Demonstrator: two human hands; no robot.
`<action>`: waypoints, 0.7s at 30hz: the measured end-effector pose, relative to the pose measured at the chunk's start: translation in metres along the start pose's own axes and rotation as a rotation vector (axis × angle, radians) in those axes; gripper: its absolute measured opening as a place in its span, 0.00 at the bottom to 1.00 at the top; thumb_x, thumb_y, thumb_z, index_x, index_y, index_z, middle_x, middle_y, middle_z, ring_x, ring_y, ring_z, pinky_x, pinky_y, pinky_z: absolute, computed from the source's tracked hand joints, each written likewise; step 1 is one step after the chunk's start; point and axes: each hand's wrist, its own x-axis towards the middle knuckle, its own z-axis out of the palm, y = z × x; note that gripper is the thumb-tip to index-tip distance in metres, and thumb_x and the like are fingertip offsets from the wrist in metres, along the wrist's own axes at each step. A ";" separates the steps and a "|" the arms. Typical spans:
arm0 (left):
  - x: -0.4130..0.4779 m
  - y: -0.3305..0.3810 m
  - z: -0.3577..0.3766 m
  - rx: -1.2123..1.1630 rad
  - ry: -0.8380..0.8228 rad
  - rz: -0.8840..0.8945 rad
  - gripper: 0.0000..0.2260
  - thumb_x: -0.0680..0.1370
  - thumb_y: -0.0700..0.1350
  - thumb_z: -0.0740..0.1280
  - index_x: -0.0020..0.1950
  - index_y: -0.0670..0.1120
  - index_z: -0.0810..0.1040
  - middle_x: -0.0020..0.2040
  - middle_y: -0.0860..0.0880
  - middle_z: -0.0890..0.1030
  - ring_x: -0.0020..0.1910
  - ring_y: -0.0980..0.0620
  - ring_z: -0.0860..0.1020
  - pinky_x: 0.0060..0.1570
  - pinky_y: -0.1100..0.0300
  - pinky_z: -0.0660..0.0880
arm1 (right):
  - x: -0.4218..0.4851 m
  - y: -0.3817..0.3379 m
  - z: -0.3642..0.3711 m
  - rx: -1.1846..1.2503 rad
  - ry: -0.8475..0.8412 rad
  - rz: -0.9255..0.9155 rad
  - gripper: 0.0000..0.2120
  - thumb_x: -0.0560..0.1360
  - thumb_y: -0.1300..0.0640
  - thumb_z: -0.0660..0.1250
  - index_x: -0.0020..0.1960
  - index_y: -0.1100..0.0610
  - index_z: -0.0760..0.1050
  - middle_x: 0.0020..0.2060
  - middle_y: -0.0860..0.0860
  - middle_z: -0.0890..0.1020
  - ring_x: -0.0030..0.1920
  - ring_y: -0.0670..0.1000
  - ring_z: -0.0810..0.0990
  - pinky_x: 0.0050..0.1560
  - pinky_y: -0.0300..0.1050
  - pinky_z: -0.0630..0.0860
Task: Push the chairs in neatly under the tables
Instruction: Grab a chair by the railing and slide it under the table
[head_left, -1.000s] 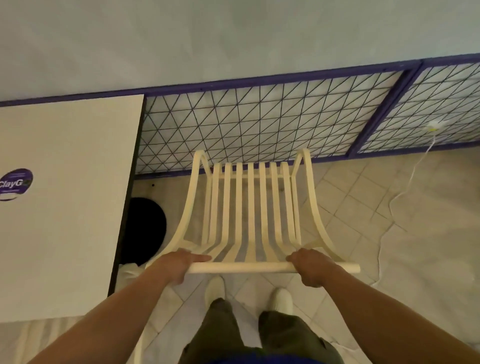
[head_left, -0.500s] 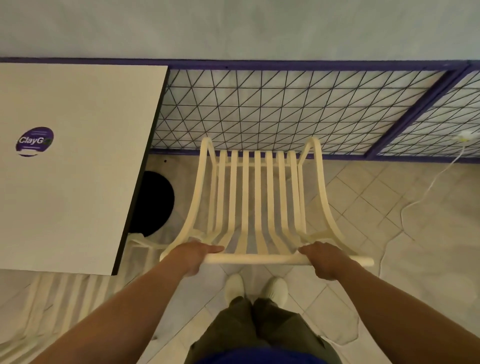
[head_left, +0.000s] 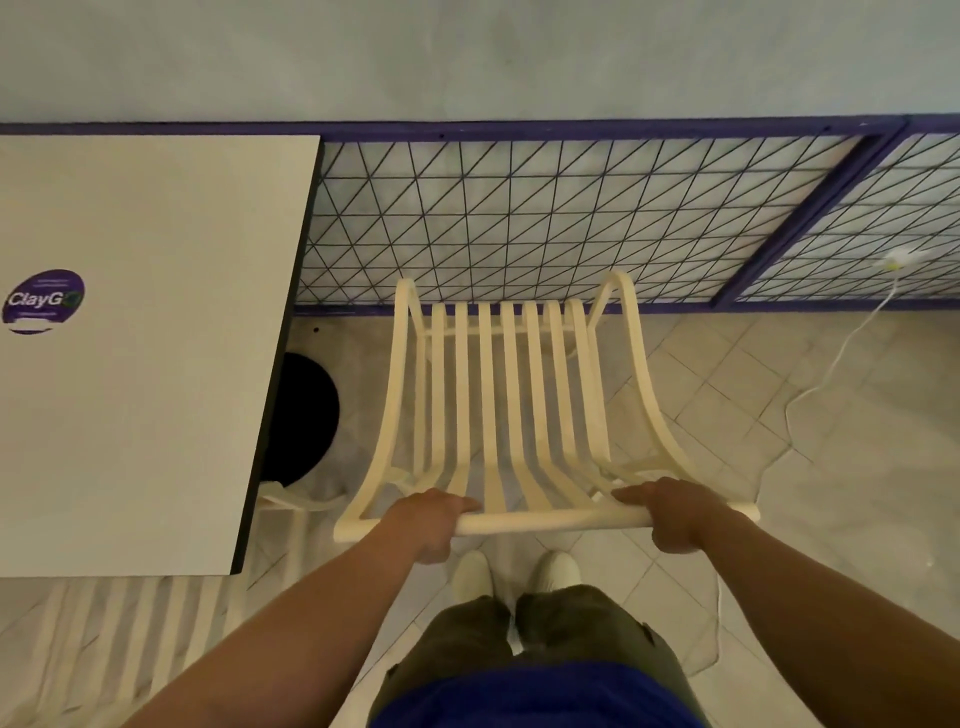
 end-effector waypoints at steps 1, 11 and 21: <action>0.000 0.000 -0.001 0.001 -0.016 -0.002 0.36 0.78 0.37 0.66 0.80 0.61 0.59 0.68 0.47 0.74 0.62 0.45 0.76 0.61 0.51 0.75 | 0.000 -0.002 -0.001 -0.014 -0.005 -0.005 0.37 0.76 0.60 0.67 0.77 0.37 0.57 0.67 0.49 0.73 0.61 0.51 0.76 0.65 0.50 0.73; -0.005 0.007 0.003 0.005 0.031 -0.066 0.42 0.77 0.34 0.67 0.77 0.70 0.54 0.65 0.48 0.75 0.55 0.47 0.78 0.56 0.51 0.78 | 0.008 0.001 0.002 -0.027 -0.009 -0.093 0.35 0.77 0.63 0.67 0.78 0.41 0.59 0.67 0.50 0.74 0.62 0.51 0.76 0.64 0.45 0.72; 0.007 0.051 -0.005 -0.061 0.110 -0.194 0.40 0.78 0.34 0.67 0.77 0.71 0.55 0.67 0.49 0.74 0.55 0.49 0.77 0.56 0.54 0.78 | 0.034 0.050 -0.030 -0.147 -0.019 -0.246 0.36 0.77 0.64 0.66 0.79 0.47 0.57 0.68 0.52 0.72 0.64 0.53 0.74 0.64 0.47 0.72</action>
